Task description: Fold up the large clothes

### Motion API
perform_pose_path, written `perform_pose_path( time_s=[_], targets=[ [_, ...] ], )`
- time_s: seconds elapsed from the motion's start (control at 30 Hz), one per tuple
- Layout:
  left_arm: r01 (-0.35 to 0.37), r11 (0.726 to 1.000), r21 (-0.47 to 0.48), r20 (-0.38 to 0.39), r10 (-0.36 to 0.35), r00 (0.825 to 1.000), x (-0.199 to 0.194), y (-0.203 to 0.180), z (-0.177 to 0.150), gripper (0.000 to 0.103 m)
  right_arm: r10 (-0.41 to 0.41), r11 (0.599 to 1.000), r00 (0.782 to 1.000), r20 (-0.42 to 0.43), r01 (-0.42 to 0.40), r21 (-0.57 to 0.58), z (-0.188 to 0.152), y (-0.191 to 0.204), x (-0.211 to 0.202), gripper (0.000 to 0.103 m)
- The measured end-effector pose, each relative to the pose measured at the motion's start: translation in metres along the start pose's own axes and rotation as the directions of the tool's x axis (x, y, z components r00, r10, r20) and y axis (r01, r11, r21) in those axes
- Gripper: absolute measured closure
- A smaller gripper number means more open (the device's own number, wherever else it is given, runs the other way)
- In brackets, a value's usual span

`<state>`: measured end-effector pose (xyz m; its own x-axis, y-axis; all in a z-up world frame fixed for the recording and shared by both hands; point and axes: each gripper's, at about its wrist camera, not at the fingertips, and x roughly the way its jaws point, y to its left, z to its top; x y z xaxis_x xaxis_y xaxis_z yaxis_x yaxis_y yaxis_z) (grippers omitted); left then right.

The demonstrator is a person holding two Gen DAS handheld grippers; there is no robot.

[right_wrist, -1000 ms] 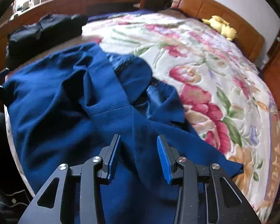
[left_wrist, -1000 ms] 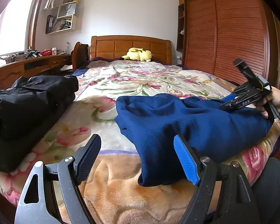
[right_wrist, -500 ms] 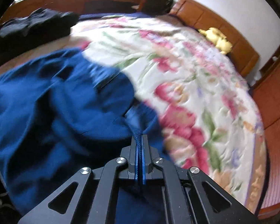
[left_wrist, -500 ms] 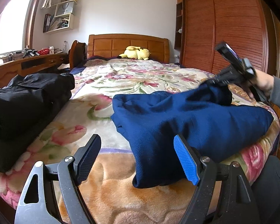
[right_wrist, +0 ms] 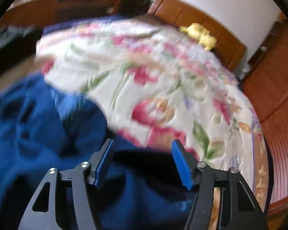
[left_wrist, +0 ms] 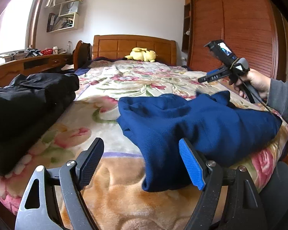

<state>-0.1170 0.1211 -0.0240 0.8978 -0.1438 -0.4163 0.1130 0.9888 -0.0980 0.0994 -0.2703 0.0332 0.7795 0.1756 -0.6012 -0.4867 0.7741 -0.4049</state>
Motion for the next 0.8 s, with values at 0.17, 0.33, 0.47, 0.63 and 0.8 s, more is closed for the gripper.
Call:
perform_pose_path(
  time_s=[0.17, 0.33, 0.47, 0.63, 0.8],
  targets=[
    [-0.005, 1.0, -0.02, 0.012, 0.005, 1.0, -0.001, 0.005, 0.002, 0.022, 0.222, 0.975, 0.975, 0.025, -0.223, 0.003, 0.009, 0.027, 0.0, 0.039],
    [-0.012, 1.0, -0.006, 0.003, 0.012, 1.0, 0.001, 0.003, 0.0, 0.022, 0.378, 0.921, 0.919, -0.115, -0.386, -0.055, 0.004, 0.079, 0.041, 0.041],
    [-0.014, 1.0, 0.002, -0.003, 0.014, 1.0, 0.001, 0.004, -0.001, 0.022, 0.417, 0.895, 0.885, -0.207, -0.439, -0.075, 0.0, 0.102, 0.068, 0.05],
    [-0.009, 1.0, -0.002, -0.007, 0.008, 1.0, 0.002, 0.005, -0.001, 0.022, 0.388, 0.895, 0.9, -0.2, -0.419, -0.151, 0.012, 0.106, 0.076, 0.093],
    [-0.009, 1.0, 0.005, -0.008, 0.009, 1.0, 0.003, 0.003, -0.002, 0.022, 0.321, 0.934, 0.947, -0.025, -0.321, -0.154, 0.035, 0.099, 0.04, 0.1]
  ],
)
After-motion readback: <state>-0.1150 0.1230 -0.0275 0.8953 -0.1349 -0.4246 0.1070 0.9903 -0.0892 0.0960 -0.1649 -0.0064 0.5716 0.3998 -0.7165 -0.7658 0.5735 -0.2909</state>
